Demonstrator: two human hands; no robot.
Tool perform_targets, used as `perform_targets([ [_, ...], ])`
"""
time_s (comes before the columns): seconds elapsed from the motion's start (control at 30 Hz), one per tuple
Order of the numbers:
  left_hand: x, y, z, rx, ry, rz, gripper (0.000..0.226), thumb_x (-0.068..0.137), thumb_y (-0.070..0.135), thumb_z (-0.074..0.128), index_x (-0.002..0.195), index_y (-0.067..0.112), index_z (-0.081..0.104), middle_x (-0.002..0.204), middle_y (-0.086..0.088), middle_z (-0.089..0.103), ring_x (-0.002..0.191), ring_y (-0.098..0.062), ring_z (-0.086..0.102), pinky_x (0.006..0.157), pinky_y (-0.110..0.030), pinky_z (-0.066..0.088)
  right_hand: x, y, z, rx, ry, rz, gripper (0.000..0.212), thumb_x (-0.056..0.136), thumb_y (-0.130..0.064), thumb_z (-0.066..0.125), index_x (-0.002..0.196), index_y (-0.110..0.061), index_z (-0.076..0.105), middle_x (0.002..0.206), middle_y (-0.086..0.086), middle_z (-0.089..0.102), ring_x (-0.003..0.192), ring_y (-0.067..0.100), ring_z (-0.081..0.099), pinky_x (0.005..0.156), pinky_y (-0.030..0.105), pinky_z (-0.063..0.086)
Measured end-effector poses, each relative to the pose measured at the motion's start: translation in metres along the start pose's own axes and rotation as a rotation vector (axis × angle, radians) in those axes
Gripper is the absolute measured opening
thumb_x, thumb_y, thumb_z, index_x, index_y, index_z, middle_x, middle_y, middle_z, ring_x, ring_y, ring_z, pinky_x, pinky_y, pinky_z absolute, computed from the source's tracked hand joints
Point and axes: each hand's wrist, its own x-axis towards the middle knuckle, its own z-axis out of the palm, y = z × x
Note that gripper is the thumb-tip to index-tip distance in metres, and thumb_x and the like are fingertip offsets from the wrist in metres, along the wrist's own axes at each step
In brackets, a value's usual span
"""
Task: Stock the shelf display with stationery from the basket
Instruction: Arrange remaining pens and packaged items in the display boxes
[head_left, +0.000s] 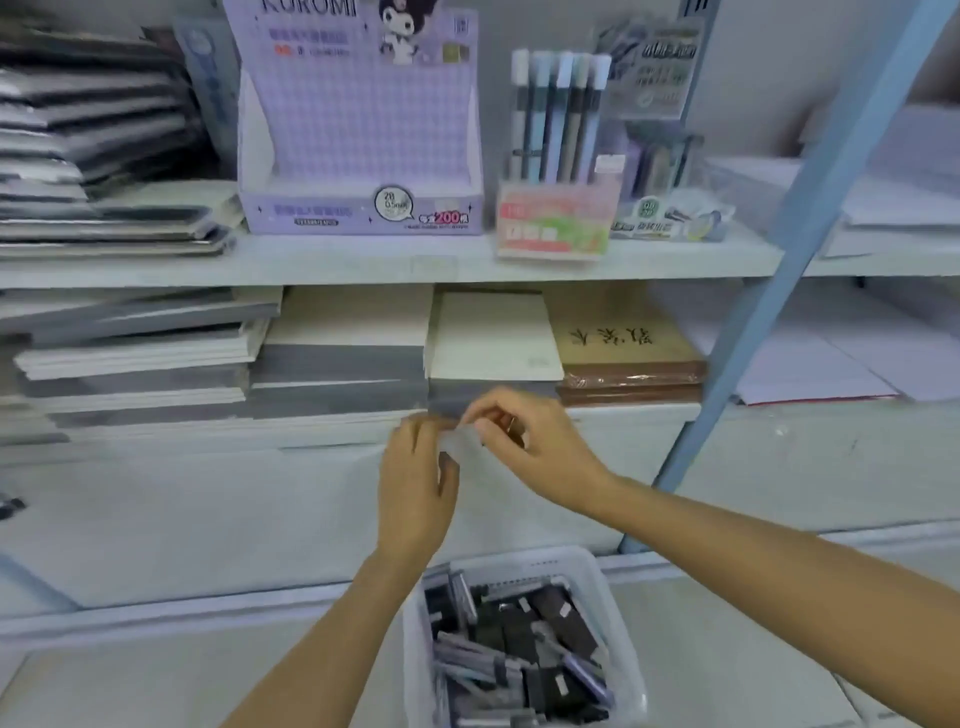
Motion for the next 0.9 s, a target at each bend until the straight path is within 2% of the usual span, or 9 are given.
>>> perform_targets([
  [0.07,-0.050,-0.036,0.020,0.061,-0.218,-0.131,0.034,0.086,-0.008,0.052,0.117,0.005,0.060,0.120,-0.011,0.057,0.104,-0.032,0.054,0.086,-0.042,0.044,-0.027,0.043,0.037,-0.044,-0.198,0.169,0.012,0.095,-0.013,0.057,0.101,-0.012,0.067,0.092,-0.005,0.066,0.079,0.010,0.060,0.071,0.026,0.049],
  [0.13,-0.094,-0.065,0.038,0.180,-0.438,-0.228,0.038,0.092,-0.001,0.048,0.128,0.007,0.055,0.133,-0.012,0.052,0.117,-0.032,0.051,0.096,-0.039,0.040,-0.054,0.084,0.072,-0.110,-0.386,0.319,0.015,0.095,-0.018,0.057,0.106,-0.012,0.065,0.096,-0.001,0.066,0.082,0.015,0.059,0.077,0.033,0.050],
  [0.23,-0.147,-0.095,0.057,0.377,-0.691,-0.323,0.052,0.101,0.013,0.036,0.151,0.014,0.024,0.159,-0.004,0.023,0.145,-0.019,0.024,0.114,-0.027,0.021,-0.103,0.130,0.120,-0.156,-0.620,0.548,0.027,0.095,-0.028,0.058,0.118,-0.014,0.058,0.108,0.003,0.066,0.094,0.019,0.061,0.086,0.038,0.052],
  [0.33,-0.183,-0.114,0.063,0.398,-0.860,-0.381,0.061,0.102,0.015,0.032,0.155,0.015,0.001,0.163,-0.001,-0.006,0.150,-0.015,0.003,0.117,-0.024,0.017,-0.144,0.157,0.155,-0.225,-0.770,0.705,0.040,0.093,-0.038,0.059,0.125,-0.014,0.050,0.121,0.007,0.060,0.105,0.022,0.058,0.090,0.038,0.049],
  [0.43,-0.196,-0.123,0.063,0.319,-0.850,-0.389,0.063,0.101,0.012,0.038,0.155,0.016,0.007,0.161,-0.001,-0.011,0.151,-0.016,0.001,0.116,-0.023,0.020,-0.174,0.172,0.177,-0.362,-0.755,0.757,0.056,0.088,-0.048,0.063,0.127,-0.013,0.044,0.126,0.009,0.050,0.113,0.026,0.050,0.088,0.035,0.043],
  [0.53,-0.197,-0.126,0.064,0.218,-0.732,-0.381,0.057,0.093,-0.001,0.052,0.147,0.006,0.035,0.159,-0.010,0.018,0.147,-0.026,0.023,0.114,-0.030,0.028,-0.193,0.175,0.193,-0.471,-0.699,0.785,0.068,0.080,-0.058,0.066,0.125,-0.015,0.040,0.125,0.007,0.046,0.116,0.026,0.045,0.088,0.038,0.041],
  [0.6,-0.198,-0.128,0.063,0.204,-0.724,-0.411,0.055,0.095,0.001,0.049,0.148,0.008,0.034,0.160,-0.005,0.017,0.148,-0.020,0.020,0.116,-0.025,0.020,-0.199,0.176,0.202,-0.512,-0.684,0.783,0.072,0.079,-0.062,0.064,0.127,-0.015,0.038,0.125,0.006,0.046,0.116,0.025,0.046,0.089,0.039,0.040],
  [0.77,-0.201,-0.131,0.062,0.168,-0.706,-0.401,0.049,0.097,0.003,0.048,0.145,0.008,0.038,0.159,-0.004,0.021,0.147,-0.020,0.020,0.118,-0.028,0.020,-0.198,0.186,0.205,-0.574,-0.748,0.631,0.057,0.087,-0.054,0.060,0.119,-0.011,0.042,0.116,0.010,0.058,0.102,0.028,0.059,0.072,0.034,0.038],
  [0.9,-0.202,-0.131,0.064,0.166,-0.692,-0.419,0.047,0.098,0.006,0.049,0.144,0.010,0.040,0.160,-0.003,0.021,0.147,-0.020,0.019,0.116,-0.025,0.018,-0.194,0.190,0.204,-0.596,-0.833,0.555,0.047,0.098,-0.046,0.048,0.123,-0.007,0.041,0.115,0.013,0.063,0.100,0.031,0.061,0.071,0.033,0.034],
])
